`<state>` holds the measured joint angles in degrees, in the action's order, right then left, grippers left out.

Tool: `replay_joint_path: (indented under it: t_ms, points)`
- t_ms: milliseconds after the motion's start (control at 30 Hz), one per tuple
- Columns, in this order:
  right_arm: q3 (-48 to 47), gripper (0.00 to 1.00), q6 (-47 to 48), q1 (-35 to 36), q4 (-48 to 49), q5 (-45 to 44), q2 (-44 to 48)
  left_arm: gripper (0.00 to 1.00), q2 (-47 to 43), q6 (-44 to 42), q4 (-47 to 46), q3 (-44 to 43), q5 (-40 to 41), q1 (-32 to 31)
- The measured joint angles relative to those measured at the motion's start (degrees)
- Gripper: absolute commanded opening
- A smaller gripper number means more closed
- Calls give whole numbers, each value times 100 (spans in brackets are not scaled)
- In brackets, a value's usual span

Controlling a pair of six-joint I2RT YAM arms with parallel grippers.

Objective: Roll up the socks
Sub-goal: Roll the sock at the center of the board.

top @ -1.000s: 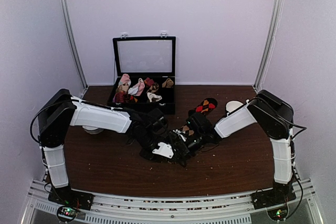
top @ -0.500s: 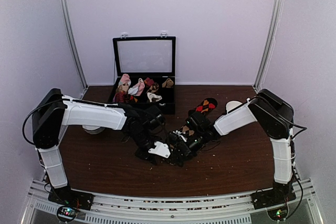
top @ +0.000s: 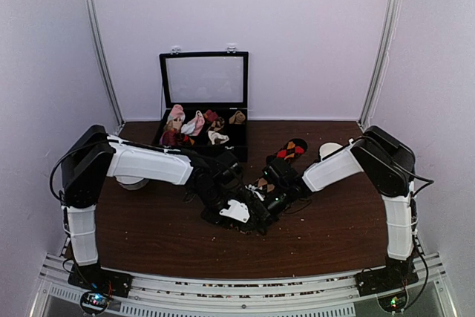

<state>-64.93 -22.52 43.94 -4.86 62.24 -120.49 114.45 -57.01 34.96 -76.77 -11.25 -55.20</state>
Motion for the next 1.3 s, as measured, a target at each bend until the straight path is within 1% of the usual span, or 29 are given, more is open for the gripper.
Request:
replay_joint_path:
  t_ms: [200,267,467,600,733,767,800,900,1067,1300]
  points:
    - [0,2,-63,0,15,11,0,36,66,-59,-61,-61,85,-33]
    - [0,2,-92,0,15,11,0,32,68,-68,-74,-66,129,-66]
    - [0,6,-151,0,17,17,0,12,96,-103,-94,-79,170,-146]
    - [0,14,-188,0,31,31,0,5,114,-103,-46,-122,179,-153]
    - [0,24,-151,2,59,2,33,2,162,-57,142,-234,146,-149]
    - [4,29,-133,7,59,-31,66,2,175,-48,175,-256,138,-146]
    - [20,32,-105,7,55,-76,105,2,210,-9,273,-321,105,-133]
    - [142,36,42,7,48,-348,330,1,339,127,575,-538,-90,-42]
    - [632,42,433,-2,79,-964,903,1,463,369,1023,-723,-621,146]
    - [1550,45,708,-26,481,-1530,1565,1,503,667,1858,-728,-1296,326]
